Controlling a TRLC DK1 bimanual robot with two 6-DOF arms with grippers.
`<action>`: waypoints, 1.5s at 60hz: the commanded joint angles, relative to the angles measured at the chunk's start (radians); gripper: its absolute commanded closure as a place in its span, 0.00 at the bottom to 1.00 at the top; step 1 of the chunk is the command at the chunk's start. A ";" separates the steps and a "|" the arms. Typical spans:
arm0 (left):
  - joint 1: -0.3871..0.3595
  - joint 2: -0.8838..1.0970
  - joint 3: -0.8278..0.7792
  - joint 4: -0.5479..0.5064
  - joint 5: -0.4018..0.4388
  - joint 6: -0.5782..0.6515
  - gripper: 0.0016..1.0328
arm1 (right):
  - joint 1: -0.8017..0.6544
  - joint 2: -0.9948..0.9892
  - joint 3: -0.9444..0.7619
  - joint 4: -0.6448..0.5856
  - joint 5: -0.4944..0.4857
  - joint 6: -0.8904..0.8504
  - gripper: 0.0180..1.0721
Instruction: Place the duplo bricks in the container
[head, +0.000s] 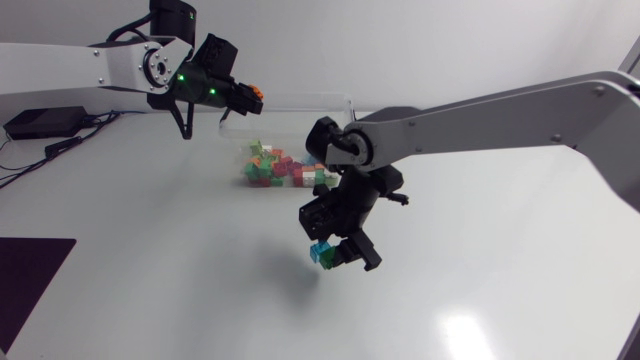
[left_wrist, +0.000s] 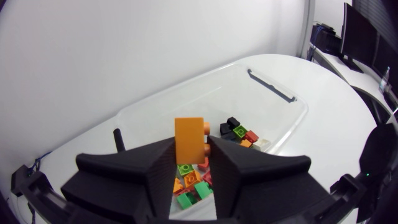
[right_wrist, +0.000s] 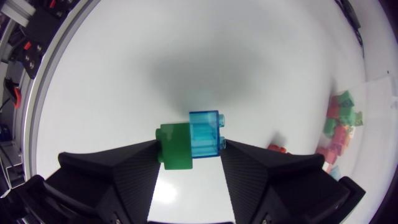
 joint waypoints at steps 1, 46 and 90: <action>-0.001 0.053 0.058 0.017 -0.020 -0.033 0.74 | -0.015 -0.065 -0.007 -0.029 -0.009 0.023 0.61; -0.006 -0.127 0.017 -0.138 -0.035 0.030 0.04 | -0.232 -0.034 0.451 -0.027 -0.173 0.339 0.61; -0.104 -0.341 -0.425 -0.210 0.133 0.343 0.04 | -0.272 0.237 0.661 0.394 -0.204 0.856 0.41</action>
